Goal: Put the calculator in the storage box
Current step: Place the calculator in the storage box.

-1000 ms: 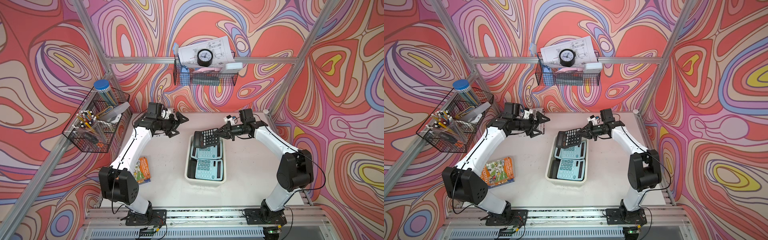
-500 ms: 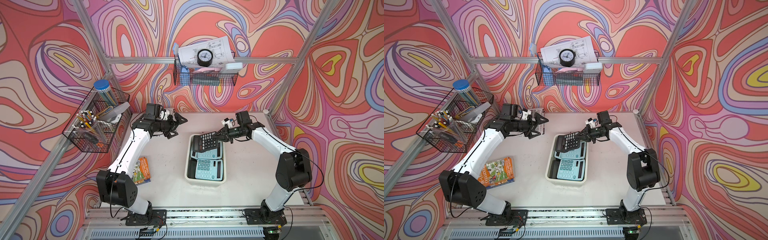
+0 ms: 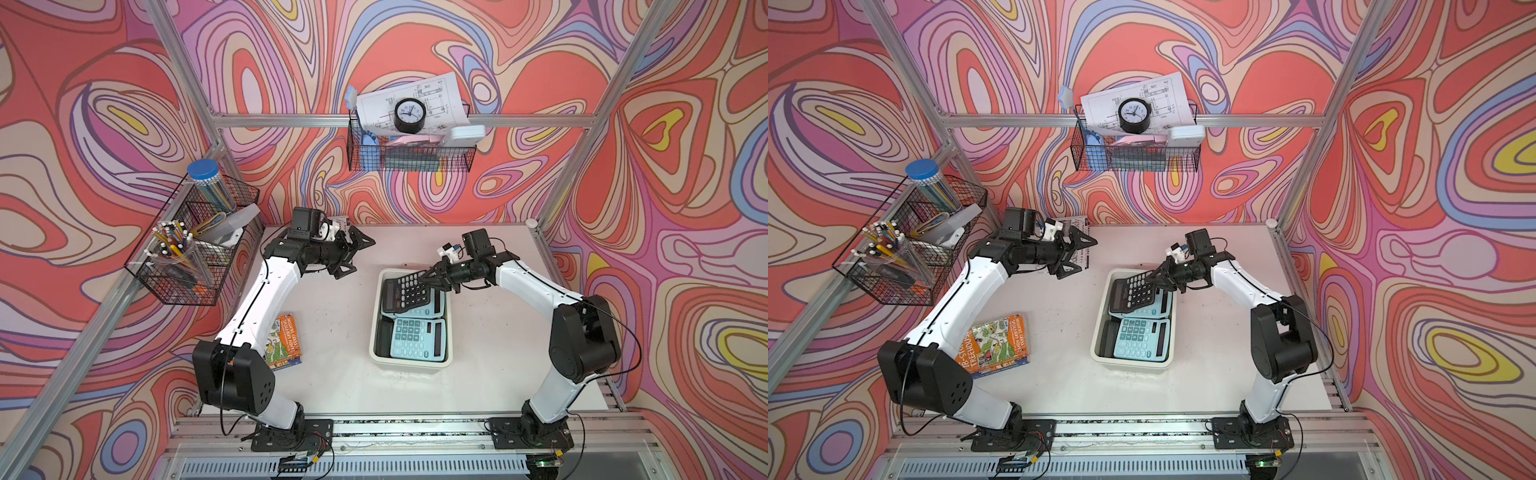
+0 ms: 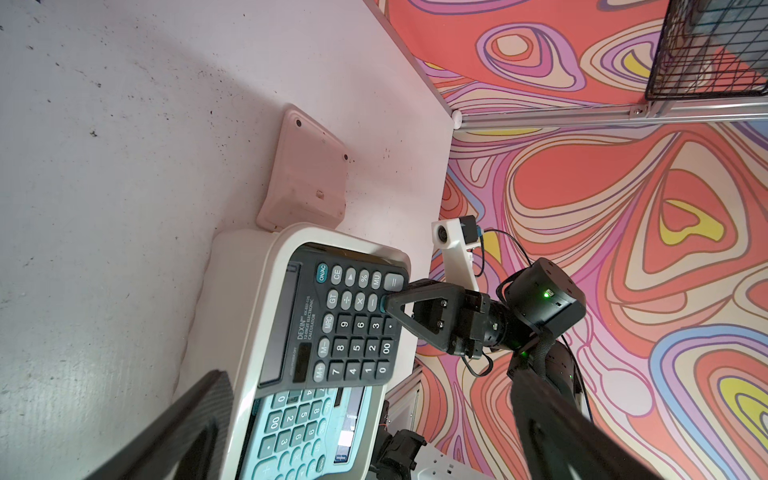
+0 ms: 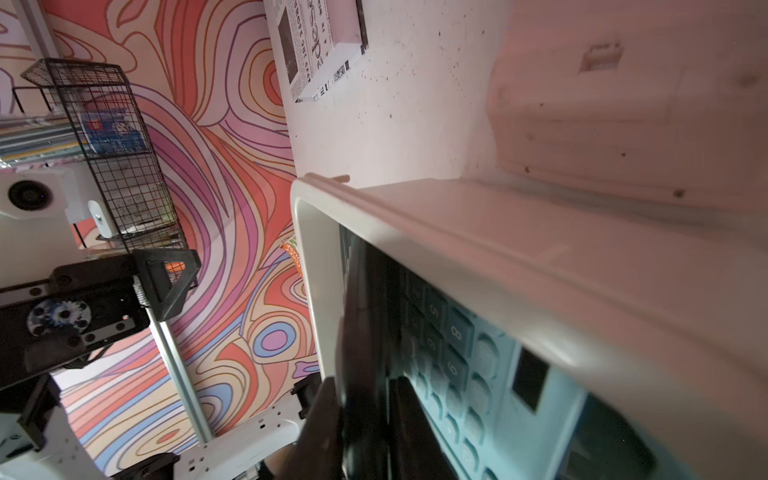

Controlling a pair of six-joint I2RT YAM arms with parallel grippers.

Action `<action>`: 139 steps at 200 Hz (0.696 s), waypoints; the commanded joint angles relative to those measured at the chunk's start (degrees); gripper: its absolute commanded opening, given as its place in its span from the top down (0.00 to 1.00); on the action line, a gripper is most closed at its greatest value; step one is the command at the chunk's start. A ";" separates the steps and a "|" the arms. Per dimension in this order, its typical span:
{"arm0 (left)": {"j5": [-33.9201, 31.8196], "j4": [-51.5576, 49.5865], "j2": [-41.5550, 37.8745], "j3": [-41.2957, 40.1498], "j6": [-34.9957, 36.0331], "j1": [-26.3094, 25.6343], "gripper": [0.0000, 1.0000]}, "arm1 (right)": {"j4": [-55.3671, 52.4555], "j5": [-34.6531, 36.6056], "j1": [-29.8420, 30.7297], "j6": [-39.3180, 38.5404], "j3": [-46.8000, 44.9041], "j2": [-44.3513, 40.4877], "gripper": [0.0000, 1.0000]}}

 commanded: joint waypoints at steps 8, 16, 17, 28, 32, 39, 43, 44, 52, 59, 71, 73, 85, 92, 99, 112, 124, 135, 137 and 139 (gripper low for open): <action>1.50 -0.33 -0.53 -0.18 0.61 0.25 0.01 | -0.67 3.87 0.43 -0.68 0.60 -1.56 0.65; 1.53 -0.30 -0.36 -0.09 0.61 0.25 0.01 | -1.80 4.47 0.42 -1.18 1.36 -1.74 0.63; 1.53 -0.30 -0.32 -0.08 0.61 0.25 0.01 | -2.02 4.56 0.43 -1.23 1.43 -1.80 0.63; 1.48 -0.13 -0.33 0.00 0.53 0.25 0.01 | -4.76 6.28 0.41 -2.56 2.88 -2.03 0.62; 1.53 -0.12 -0.27 0.00 0.53 0.25 0.02 | -6.05 6.95 0.42 -3.11 3.55 -2.11 0.62; 1.45 -0.04 -0.25 0.00 0.53 0.25 0.02 | -8.73 8.44 0.39 -4.06 4.80 -2.20 0.62; 1.32 -0.10 -0.17 0.00 0.53 0.29 0.02 | -10.38 9.43 0.43 -4.80 5.63 -2.25 0.62; 1.33 -0.15 -0.13 0.00 0.57 0.31 0.01 | -10.70 9.77 0.39 -4.97 5.81 -2.23 0.62; 0.94 -0.59 -0.10 0.07 0.77 0.42 0.02 | -13.98 12.09 0.41 -6.58 7.50 -2.20 0.62; 0.34 -1.30 -0.06 0.05 1.08 0.59 0.01 | -16.95 14.07 0.43 -7.73 8.97 -2.20 0.63; -0.23 -2.20 0.16 0.01 1.44 0.99 0.02 | -19.95 16.14 0.43 -9.37 10.66 -2.19 0.63; -0.23 -2.33 0.19 0.01 1.48 1.03 0.01 | -20.19 16.29 0.43 -9.50 10.81 -2.24 0.63; -0.49 -3.61 0.58 0.04 2.20 1.28 0.02 | -21.10 16.32 0.45 -10.34 11.29 -2.47 0.65; -0.41 -4.50 0.98 0.22 2.73 1.41 0.01 | -21.21 15.69 0.52 -10.75 11.49 -2.42 0.66; -0.41 -5.34 1.29 0.39 3.38 1.39 0.01 | -21.36 15.03 0.67 -11.28 11.75 -2.23 0.68; -0.93 -7.41 1.99 0.98 4.74 1.39 0.02 | -22.20 14.86 1.41 -12.13 12.13 -1.78 0.69; -0.98 -8.55 2.51 1.39 5.76 1.47 0.02 | -22.95 14.70 2.35 -12.72 12.40 -0.91 0.70; -1.07 -9.69 3.04 1.65 6.44 1.48 0.02 | -23.42 14.88 3.36 -13.21 12.52 -0.19 0.70; -1.05 -9.83 3.17 1.67 6.53 1.43 0.02 | -23.46 14.90 3.56 -13.22 12.57 -0.05 0.70; -1.07 -9.98 3.27 1.67 6.62 1.47 0.02 | -23.51 14.86 3.76 -13.29 12.52 0.07 0.70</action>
